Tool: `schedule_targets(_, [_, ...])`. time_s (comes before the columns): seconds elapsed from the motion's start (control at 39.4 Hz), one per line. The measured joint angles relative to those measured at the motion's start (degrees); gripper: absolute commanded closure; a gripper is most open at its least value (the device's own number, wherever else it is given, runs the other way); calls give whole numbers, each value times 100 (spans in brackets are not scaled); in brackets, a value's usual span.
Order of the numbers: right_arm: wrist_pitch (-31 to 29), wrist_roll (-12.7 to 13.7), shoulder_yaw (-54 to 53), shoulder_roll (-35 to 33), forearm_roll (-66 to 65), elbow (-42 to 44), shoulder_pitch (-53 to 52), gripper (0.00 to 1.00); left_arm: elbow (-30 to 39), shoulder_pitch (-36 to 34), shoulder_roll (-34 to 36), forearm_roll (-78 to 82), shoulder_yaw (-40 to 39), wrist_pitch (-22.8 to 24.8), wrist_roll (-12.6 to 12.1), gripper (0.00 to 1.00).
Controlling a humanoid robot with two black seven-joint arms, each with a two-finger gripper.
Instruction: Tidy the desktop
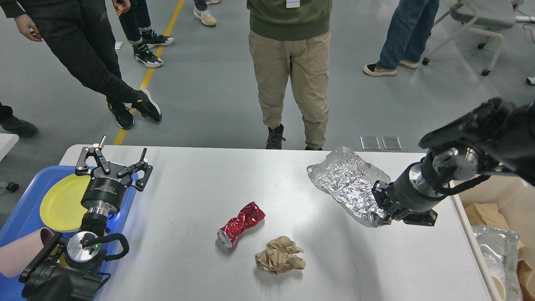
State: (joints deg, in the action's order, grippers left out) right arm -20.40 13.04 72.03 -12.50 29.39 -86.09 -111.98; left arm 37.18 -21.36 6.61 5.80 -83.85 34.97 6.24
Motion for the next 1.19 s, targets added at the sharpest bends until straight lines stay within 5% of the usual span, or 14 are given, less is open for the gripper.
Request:
schedule_targets(0.36, [-1069, -29, 484, -356, -436, -1313, -2231, 100, 0, 0, 1, 0, 0, 0, 0, 4])
schedule_targets(0.74, [-1010, -32, 1013, -606, -484, -1208, -2315, 100, 0, 0, 6, 0, 0, -2, 7, 4])
schedule_targets(0.96, [-859, -30, 1819, -1566, -939, -318, -1575, 100, 0, 0, 2, 0, 0, -9, 6, 4])
schedule_targets(1.19, [-571, -22, 1549, -2997, -1327, 2047, 474, 100, 0, -1, 5, 0, 0, -9, 4, 4])
